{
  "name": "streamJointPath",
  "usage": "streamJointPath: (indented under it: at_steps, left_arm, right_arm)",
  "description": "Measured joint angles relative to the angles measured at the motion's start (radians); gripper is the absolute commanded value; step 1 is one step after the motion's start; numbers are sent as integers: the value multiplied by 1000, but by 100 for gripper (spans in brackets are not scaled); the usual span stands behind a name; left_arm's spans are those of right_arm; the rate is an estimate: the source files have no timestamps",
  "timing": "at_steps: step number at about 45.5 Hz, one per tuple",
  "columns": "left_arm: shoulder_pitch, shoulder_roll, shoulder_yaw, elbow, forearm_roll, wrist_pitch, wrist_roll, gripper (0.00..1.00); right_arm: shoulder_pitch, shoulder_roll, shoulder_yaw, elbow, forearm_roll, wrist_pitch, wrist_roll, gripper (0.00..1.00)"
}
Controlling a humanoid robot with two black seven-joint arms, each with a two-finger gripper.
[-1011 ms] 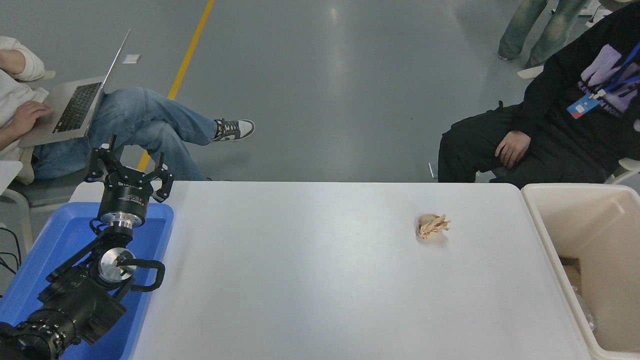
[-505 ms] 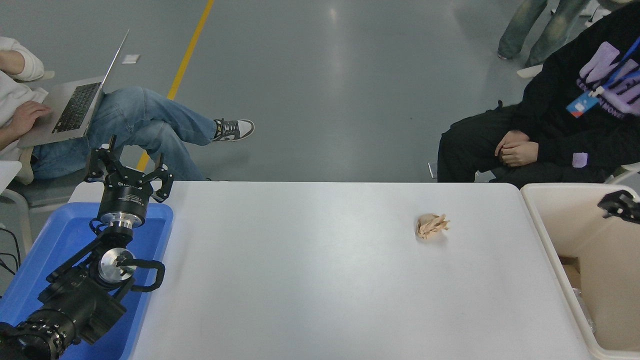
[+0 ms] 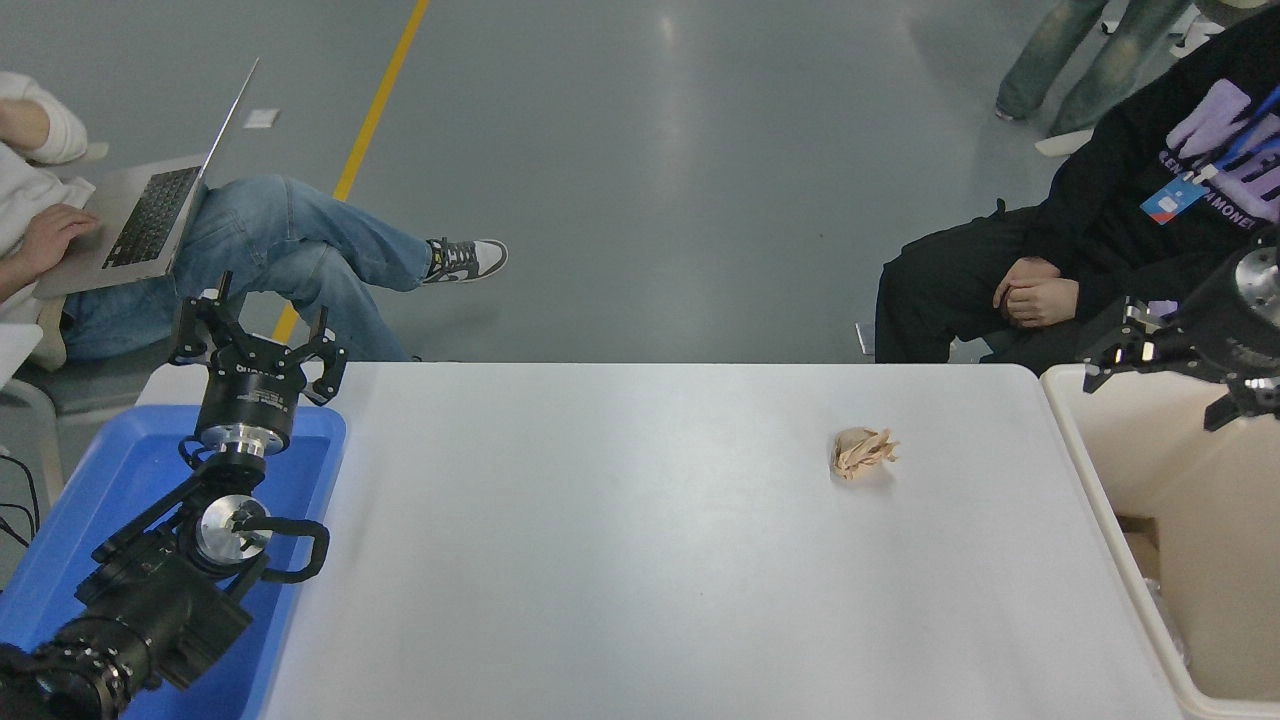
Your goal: Pick up foil plate and place in dustbin
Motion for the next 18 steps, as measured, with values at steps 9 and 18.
streamJointPath:
  at_steps: [9, 18]
  left_arm:
    - [0, 0, 0, 0, 0, 0, 0, 99]
    - [1, 0, 0, 1, -1, 0, 0, 99]
  right_arm:
    - [71, 58, 32, 50, 0, 26, 0, 100]
    - [98, 100, 64, 76, -1, 37, 0, 100]
